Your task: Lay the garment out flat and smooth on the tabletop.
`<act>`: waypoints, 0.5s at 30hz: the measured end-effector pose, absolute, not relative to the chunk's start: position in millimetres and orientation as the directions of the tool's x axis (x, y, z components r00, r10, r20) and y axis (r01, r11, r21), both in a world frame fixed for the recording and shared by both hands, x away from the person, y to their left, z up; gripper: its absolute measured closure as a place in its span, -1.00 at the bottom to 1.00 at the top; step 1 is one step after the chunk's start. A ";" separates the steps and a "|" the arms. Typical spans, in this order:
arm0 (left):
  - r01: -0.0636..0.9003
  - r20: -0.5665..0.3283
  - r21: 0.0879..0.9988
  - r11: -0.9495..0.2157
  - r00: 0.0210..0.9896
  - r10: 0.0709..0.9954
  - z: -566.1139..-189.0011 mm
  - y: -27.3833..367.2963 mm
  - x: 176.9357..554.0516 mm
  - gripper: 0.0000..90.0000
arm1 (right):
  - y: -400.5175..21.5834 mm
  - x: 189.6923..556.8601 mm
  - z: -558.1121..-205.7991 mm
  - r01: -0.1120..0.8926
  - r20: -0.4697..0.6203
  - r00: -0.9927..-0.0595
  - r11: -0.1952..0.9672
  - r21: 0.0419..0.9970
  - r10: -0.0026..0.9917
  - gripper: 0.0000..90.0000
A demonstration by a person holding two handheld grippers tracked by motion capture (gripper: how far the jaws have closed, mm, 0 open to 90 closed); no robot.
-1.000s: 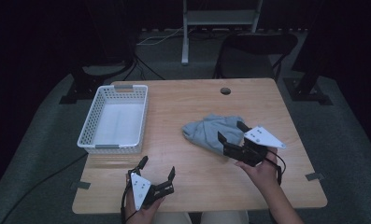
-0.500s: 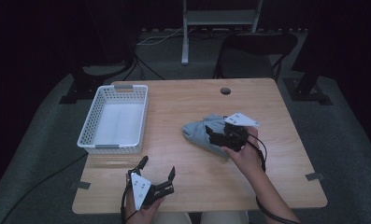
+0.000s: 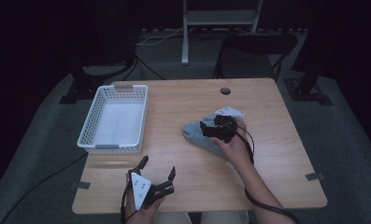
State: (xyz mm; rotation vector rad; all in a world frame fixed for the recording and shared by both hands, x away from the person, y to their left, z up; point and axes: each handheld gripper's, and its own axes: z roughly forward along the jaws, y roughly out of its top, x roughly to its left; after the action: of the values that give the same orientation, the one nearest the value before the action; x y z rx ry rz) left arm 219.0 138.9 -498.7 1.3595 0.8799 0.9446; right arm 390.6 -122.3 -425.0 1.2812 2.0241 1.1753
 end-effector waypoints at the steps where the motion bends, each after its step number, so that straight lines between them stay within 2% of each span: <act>1: -0.039 0.027 0.999 -0.013 0.385 0.923 -498.7 138.9 219.0 -0.91 | -121.1 393.4 -426.9 0.490 0.052 -0.454 0.200 0.849 0.890 -0.42; 5: -0.038 0.027 0.999 -0.014 0.386 0.922 -498.6 138.9 219.1 -0.91 | -114.5 403.3 -434.2 0.506 0.025 -0.440 0.225 0.832 0.898 -0.40; 12: -0.039 0.025 0.999 -0.010 0.387 0.922 -498.7 138.9 219.1 -0.91 | -109.8 421.5 -450.9 0.537 -0.073 -0.455 0.339 0.772 0.887 -0.19; 13: -0.040 0.026 0.999 -0.011 0.387 0.922 -498.7 139.0 219.1 -0.91 | -110.5 423.8 -453.8 0.557 -0.065 -0.455 0.341 0.757 0.888 -0.10; 15: -0.040 0.026 0.999 -0.011 0.388 0.921 -498.7 139.1 219.0 -0.91 | -112.8 427.1 -458.7 0.581 -0.046 -0.457 0.337 0.741 0.888 -0.06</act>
State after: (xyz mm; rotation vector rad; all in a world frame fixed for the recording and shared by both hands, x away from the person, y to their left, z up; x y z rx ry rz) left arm 219.0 139.1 -498.7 1.3590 0.8761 0.9411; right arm 427.1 -112.8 -458.7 1.2879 2.1596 0.9234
